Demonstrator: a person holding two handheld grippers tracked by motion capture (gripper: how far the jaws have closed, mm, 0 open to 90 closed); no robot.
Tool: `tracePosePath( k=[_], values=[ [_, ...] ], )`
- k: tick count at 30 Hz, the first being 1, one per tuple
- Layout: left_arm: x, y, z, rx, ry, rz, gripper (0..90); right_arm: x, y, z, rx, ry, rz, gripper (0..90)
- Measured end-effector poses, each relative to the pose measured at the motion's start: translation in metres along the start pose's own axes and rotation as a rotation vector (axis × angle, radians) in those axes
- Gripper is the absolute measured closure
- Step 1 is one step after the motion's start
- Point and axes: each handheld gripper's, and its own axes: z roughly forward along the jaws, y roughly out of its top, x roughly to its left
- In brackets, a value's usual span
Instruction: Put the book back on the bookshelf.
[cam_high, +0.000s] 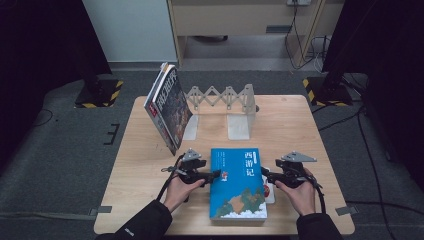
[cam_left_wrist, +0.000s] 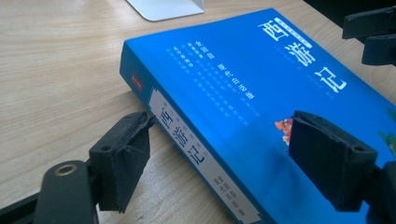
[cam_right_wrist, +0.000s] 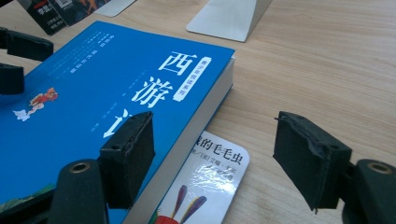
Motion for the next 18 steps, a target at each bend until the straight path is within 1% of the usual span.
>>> tracePosePath(
  k=[2, 3, 6, 10, 12, 14, 17, 18],
  values=[
    [0.001, -0.001, 0.003, 0.004, -0.003, -0.007, 19.3, 0.002, -0.001, 0.002, 0.014, -0.003, 0.005, 29.6],
    [0.002, -0.002, 0.004, 0.001, -0.012, -0.023, 18.5, 0.003, -0.001, 0.004, 0.025, -0.001, 0.000, 29.9],
    [0.003, -0.003, 0.005, 0.002, -0.017, -0.025, 17.5, 0.006, -0.001, 0.007, 0.037, 0.009, -0.009, 30.3],
    [0.005, -0.004, 0.009, -0.009, -0.029, -0.050, 14.4, 0.009, -0.002, 0.012, 0.050, 0.023, -0.026, 30.8],
    [0.005, -0.006, 0.013, -0.020, -0.039, -0.059, 11.7, 0.011, -0.003, 0.013, 0.047, 0.039, -0.015, 31.0],
    [0.005, -0.007, 0.016, -0.028, -0.047, -0.072, 9.4, 0.011, -0.003, 0.015, 0.049, 0.055, 0.016, 32.1],
    [0.006, -0.008, 0.020, -0.034, -0.061, -0.086, 7.5, 0.010, -0.004, 0.015, 0.051, 0.065, 0.022, 33.1],
    [0.006, -0.009, 0.021, -0.035, -0.069, -0.095, 6.3, 0.011, -0.004, 0.015, 0.050, 0.069, 0.035, 33.0]
  ],
)
